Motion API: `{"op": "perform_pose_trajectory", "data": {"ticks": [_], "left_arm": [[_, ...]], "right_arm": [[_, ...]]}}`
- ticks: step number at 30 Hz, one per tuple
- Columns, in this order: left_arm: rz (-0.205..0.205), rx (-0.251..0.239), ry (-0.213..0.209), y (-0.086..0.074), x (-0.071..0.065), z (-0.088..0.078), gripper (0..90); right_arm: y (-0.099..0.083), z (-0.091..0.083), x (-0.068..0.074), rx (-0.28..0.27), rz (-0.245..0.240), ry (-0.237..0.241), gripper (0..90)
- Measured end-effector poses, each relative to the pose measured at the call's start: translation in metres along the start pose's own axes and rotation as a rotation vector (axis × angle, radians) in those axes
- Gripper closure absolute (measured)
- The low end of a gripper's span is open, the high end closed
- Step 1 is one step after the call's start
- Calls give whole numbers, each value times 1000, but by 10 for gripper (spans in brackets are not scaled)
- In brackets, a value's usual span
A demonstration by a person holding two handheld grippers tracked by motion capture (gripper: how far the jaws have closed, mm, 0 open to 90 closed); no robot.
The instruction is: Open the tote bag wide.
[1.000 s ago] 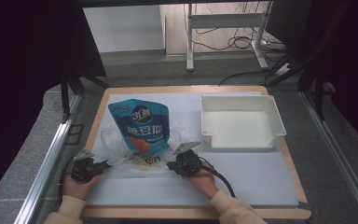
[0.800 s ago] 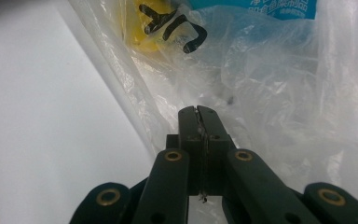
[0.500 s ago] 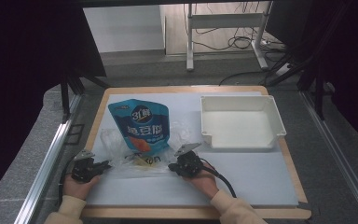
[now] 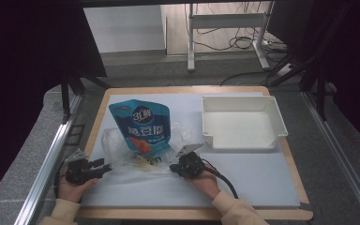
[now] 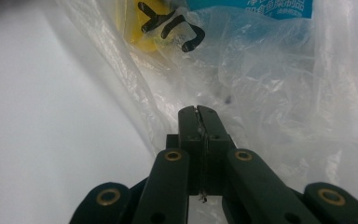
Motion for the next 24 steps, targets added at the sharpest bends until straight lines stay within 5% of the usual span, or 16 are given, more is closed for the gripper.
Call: {"op": "perform_pose_trajectory", "data": {"ticks": [4, 10, 15, 18, 19, 20, 23, 24], "left_arm": [[-8, -19, 20, -3, 4, -22, 250], [-56, -79, 47, 4, 6, -51, 247], [-85, -136, 49, 26, -3, -72, 498], [-23, -172, -30, 51, -34, -77, 722], [-23, -172, -30, 51, -34, -77, 774], [14, -152, -62, 61, -50, -68, 822], [49, -106, -82, 67, -63, -54, 900], [88, -61, -80, 69, -72, -37, 900]], "right_arm": [[0, 0, 0, -1, -2, 0, 886], [0, 0, 0, -1, -4, 1, 886], [0, 0, 0, -1, -5, 1, 886], [0, 0, 0, -2, -3, 2, 885], [0, 0, 0, -2, -3, 2, 885], [-1, 0, 0, 0, 2, 1, 885], [-1, 0, 0, -4, -1, -1, 885], [-1, 0, 0, -5, 0, -1, 885]]}}
Point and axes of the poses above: each handheld gripper's, and its own axes: z roughly forward along the jaws, y roughly out of its top, x roughly to its left, the point moved 10 cm from there along z, roughly forward along the jaws, and after that the axes turned 6 degrees about z, right-handed, at the moved point
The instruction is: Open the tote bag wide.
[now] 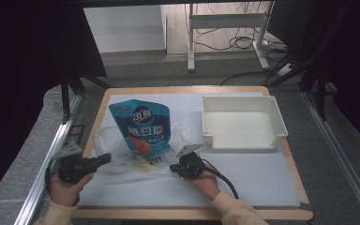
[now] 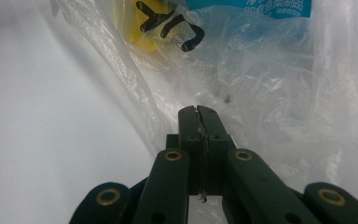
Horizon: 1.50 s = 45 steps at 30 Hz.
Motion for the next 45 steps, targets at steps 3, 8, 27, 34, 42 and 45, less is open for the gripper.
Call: {"op": "perform_pose_trajectory", "data": {"ticks": [3, 8, 27, 34, 42, 45], "left_arm": [[2, 39, -14, -2, -1, 18, 900], [-76, 113, -22, -24, 19, 51, 899], [-78, 222, 0, -70, 28, 78, 894], [-69, 182, -4, -63, 24, 72, 873], [-33, 3, -37, -23, 1, 35, 879], [-16, -31, -31, -9, -3, 28, 884]], "right_arm": [[0, 0, 0, -2, 3, 3, 885], [0, 0, -1, -5, 2, 1, 885], [-1, -2, -3, -7, 7, 0, 885], [-1, -2, -3, -8, 1, -2, 884], [-1, -3, -3, -7, 4, 1, 884], [-1, -3, -3, -7, 4, 0, 883]]}}
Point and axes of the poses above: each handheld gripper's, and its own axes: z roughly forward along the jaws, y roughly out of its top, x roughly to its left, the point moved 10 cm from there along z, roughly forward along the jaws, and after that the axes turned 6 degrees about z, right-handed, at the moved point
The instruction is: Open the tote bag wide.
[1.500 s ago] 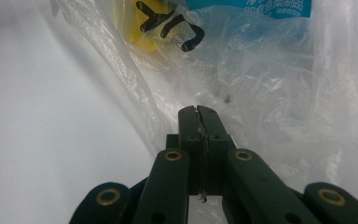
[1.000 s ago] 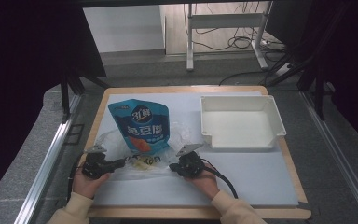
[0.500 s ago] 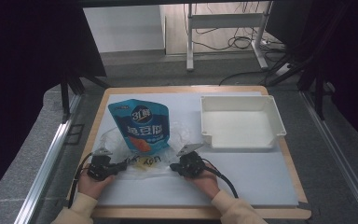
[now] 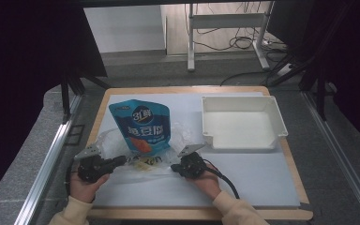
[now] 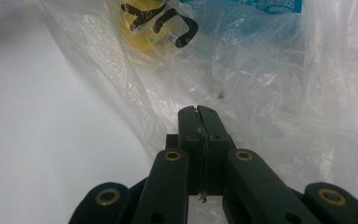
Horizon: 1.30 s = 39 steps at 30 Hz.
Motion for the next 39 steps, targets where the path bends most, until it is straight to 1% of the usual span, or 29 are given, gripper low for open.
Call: {"op": "perform_pose_trajectory", "data": {"ticks": [1, 3, 4, 5, 6, 7, 9, 10, 13, 14, 15, 17, 18, 19, 22, 24, 25, 26, 27, 28, 31, 32, 34, 35, 36, 37, 38, 39], "left_arm": [[14, -19, 16, 12, 0, -4, 885], [15, -24, 48, 20, 6, -5, 888], [15, -24, 48, 20, 6, -5, 889], [-3, -24, 75, 25, 16, -5, 890], [-3, -24, 75, 25, 16, -5, 891], [-42, -24, 92, 29, 28, -4, 892], [-71, -25, 114, 31, 40, -2, 891], [-83, -29, 115, 32, 44, -2, 887], [-90, -50, 131, 41, 53, -2, 879], [-90, -50, 131, 41, 53, -2, 879], [-95, -55, 140, 47, 61, 0, 880], [-114, -49, 147, 49, 70, 6, 881], [-114, -49, 147, 49, 70, 6, 883], [-132, -44, 150, 49, 78, 16, 885], [-127, 0, 177, 40, 90, 32, 888], [-145, 24, 181, 32, 98, 41, 890], [-145, 24, 181, 32, 98, 41, 891], [-147, 53, 188, 22, 104, 49, 890], [-147, 68, 191, 17, 106, 52, 890], [-152, 84, 193, 11, 108, 54, 890], [-170, 102, 199, 0, 113, 59, 890], [-170, 113, 201, -3, 114, 60, 891], [-171, 117, 205, -5, 116, 61, 892], [-173, 136, 209, -11, 118, 63, 891], [-173, 136, 209, -11, 118, 63, 892], [-183, 144, 213, -15, 120, 65, 892], [-183, 144, 213, -15, 120, 65, 892], [-193, 141, 211, -17, 122, 64, 892]], "right_arm": [[0, 0, 0, 0, 1, -1, 883], [0, 0, 0, -1, 1, -1, 883], [0, 0, 0, -1, 1, -1, 883], [0, 0, 0, -2, 2, -2, 883], [0, 0, 0, -2, 2, -2, 883], [0, 0, 0, -4, 3, -5, 882], [0, 0, 0, -4, -4, -7, 881], [0, 0, 0, -4, -6, -7, 881], [0, 0, 0, -6, 0, -3, 881], [0, 0, 0, -6, 0, -3, 881], [0, 0, 0, -6, 0, -3, 881], [-1, 0, 0, -4, 2, -4, 881], [-1, 0, 0, -4, -3, -6, 881], [-1, 0, 0, -6, -5, -7, 881], [-1, 0, 0, -9, -1, -4, 880], [-1, 0, 0, -11, 2, -2, 880], [-1, 0, 0, -11, 3, -1, 880], [-1, 0, 0, -11, 2, -1, 879], [-1, 0, 0, -11, 2, -1, 879], [-1, 0, 0, -11, 2, -2, 879], [-1, 0, 0, -11, 1, -3, 879], [-1, 0, 0, -11, 1, -3, 879], [-1, 0, 0, -10, 0, -3, 879], [-1, 0, 0, -10, -1, -3, 879], [-1, 0, 0, -10, -1, -3, 879], [-1, 0, 0, -11, -4, -4, 879], [-1, 0, 0, -11, -4, -4, 879], [-1, 0, 0, -11, -4, -5, 879]]}}
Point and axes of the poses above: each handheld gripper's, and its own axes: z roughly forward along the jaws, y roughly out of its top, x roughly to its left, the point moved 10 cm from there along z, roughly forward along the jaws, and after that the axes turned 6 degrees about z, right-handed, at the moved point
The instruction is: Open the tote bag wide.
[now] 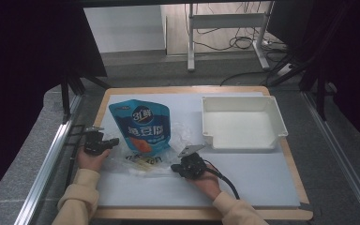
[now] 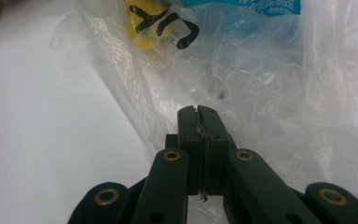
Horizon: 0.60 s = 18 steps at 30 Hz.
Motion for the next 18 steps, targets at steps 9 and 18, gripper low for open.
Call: {"op": "perform_pose_trajectory", "data": {"ticks": [9, 18], "left_arm": [[-11, 0, -10, -3, 2, 1, 896], [6, 0, -14, -4, -1, 2, 896]], "right_arm": [[0, -1, 2, 5, -10, -11, 873], [41, -49, 15, -157, -56, -11, 880]]}}
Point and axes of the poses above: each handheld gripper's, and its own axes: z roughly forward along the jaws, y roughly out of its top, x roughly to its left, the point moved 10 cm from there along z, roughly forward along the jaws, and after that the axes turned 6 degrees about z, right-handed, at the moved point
